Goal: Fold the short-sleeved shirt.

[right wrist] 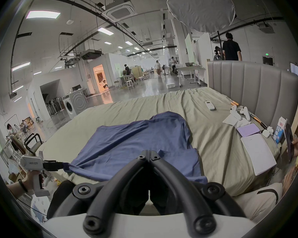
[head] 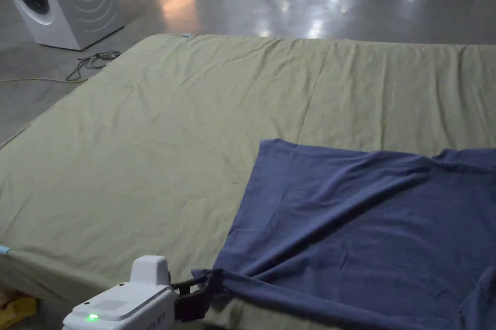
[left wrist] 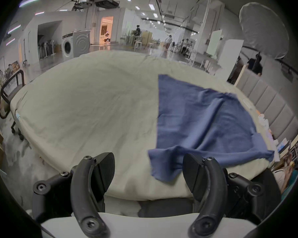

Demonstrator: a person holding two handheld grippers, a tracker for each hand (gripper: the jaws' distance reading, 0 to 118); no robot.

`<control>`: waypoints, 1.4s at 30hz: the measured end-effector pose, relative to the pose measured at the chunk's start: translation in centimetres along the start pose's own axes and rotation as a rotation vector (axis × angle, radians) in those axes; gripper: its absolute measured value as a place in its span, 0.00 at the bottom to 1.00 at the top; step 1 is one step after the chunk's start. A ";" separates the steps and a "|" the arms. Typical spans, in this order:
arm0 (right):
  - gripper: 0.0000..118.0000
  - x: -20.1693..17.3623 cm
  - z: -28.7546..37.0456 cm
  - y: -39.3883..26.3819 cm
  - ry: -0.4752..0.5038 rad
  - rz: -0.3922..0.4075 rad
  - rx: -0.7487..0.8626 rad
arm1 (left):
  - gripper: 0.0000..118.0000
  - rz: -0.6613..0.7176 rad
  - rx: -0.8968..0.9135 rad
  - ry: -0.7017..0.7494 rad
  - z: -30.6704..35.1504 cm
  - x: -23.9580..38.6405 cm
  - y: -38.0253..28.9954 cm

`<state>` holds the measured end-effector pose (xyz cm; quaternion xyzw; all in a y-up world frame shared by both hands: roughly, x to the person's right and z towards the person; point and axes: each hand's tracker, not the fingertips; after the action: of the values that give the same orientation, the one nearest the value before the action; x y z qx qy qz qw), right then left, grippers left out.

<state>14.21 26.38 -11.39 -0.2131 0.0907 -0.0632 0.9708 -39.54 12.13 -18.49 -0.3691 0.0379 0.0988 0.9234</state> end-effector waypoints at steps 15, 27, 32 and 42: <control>0.00 0.0 0.7 -0.6 -0.035 -0.022 -0.033 | 0.15 -0.255 -0.064 -0.030 -2.9 3.1 -0.6; 0.31 5.8 -1.0 -2.4 -0.166 0.008 -0.094 | 0.08 -0.282 -0.175 -0.009 -5.0 4.1 0.1; 0.68 10.3 -4.8 -5.0 -0.155 -0.008 -0.226 | 0.08 -0.308 -0.164 0.013 -4.6 5.0 0.0; 0.47 14.6 -9.7 -9.5 -0.131 -0.107 -0.362 | 0.08 -0.289 -0.188 0.033 -4.2 6.2 0.4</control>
<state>25.67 11.62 -18.16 -0.3925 0.0257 -0.0835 0.9156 -33.55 10.42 -22.69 -0.4569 -0.0097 -0.0382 0.8887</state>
